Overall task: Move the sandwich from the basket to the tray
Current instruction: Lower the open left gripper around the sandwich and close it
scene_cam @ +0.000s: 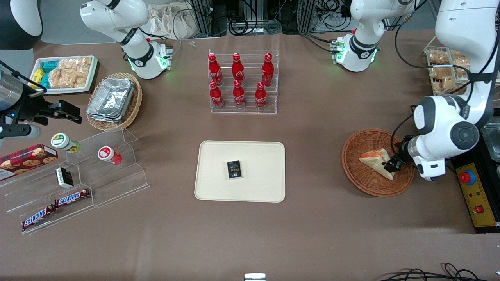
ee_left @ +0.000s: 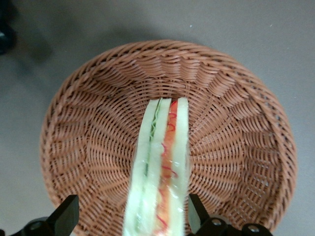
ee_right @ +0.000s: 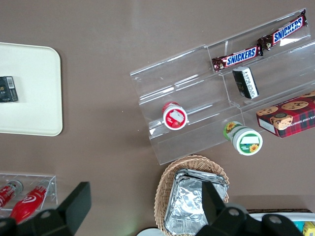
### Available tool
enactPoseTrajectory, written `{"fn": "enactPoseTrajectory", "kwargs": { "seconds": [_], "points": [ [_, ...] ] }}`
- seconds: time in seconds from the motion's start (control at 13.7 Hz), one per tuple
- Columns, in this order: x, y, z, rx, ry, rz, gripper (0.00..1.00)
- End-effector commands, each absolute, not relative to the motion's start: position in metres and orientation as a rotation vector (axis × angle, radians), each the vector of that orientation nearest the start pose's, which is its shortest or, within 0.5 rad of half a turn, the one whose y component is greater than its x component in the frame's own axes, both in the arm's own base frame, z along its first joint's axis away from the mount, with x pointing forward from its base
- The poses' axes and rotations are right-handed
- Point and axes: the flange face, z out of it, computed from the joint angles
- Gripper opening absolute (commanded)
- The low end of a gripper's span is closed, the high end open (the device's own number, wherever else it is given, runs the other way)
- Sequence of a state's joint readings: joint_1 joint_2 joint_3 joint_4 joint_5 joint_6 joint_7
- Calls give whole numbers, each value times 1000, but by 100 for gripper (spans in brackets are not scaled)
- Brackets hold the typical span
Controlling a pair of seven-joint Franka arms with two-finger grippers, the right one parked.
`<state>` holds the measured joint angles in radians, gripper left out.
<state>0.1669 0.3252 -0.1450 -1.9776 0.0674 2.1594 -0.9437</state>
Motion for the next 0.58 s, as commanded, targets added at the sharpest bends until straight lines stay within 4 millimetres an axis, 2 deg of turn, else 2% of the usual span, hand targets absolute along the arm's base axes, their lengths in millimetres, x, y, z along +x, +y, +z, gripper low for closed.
{"fn": "enactPoseTrajectory", "kwargs": {
  "seconds": [0.0,0.22,0.44,0.51],
  "points": [
    [609,14,297,-2720,-1385,222,100],
    [602,3,266,-2728,-1355,254,100],
    [586,-9,231,-2739,-1314,270,100],
    [585,-10,227,-2738,-1308,278,100]
  ]
}}
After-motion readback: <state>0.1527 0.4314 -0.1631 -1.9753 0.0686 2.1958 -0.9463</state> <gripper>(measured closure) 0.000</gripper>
